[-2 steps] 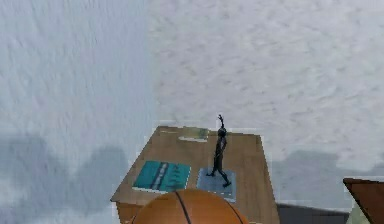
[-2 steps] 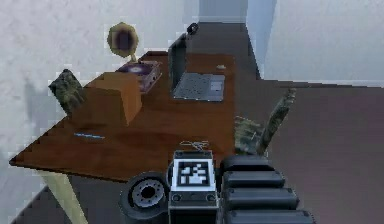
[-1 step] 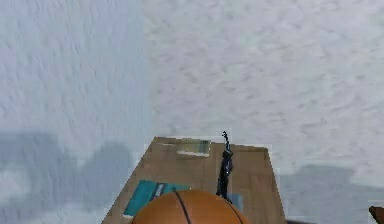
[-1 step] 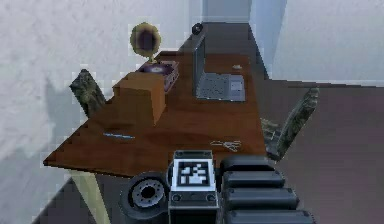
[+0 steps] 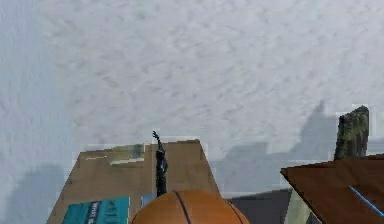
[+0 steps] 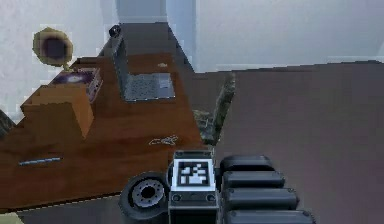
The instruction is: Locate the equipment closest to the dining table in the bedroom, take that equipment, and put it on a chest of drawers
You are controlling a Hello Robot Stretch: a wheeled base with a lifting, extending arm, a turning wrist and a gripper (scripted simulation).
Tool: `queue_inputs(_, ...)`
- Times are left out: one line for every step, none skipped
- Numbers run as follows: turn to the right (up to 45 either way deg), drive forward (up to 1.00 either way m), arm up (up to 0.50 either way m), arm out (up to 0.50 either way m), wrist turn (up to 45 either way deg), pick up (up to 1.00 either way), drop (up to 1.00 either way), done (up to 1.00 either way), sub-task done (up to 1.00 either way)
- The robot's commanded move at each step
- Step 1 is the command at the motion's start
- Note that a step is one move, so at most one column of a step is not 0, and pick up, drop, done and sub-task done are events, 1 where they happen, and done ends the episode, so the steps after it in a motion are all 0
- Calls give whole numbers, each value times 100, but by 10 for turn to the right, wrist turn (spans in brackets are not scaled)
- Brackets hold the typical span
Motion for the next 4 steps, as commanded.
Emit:
queue_inputs(-210,0,0,0,0,0,0,0,0)
queue_inputs(240,0,0,0,0,0,0,0,0)
queue_inputs(-240,0,0,0,0,0,0,0,0)
queue_inputs(210,0,0,0,0,0,0,0,0)
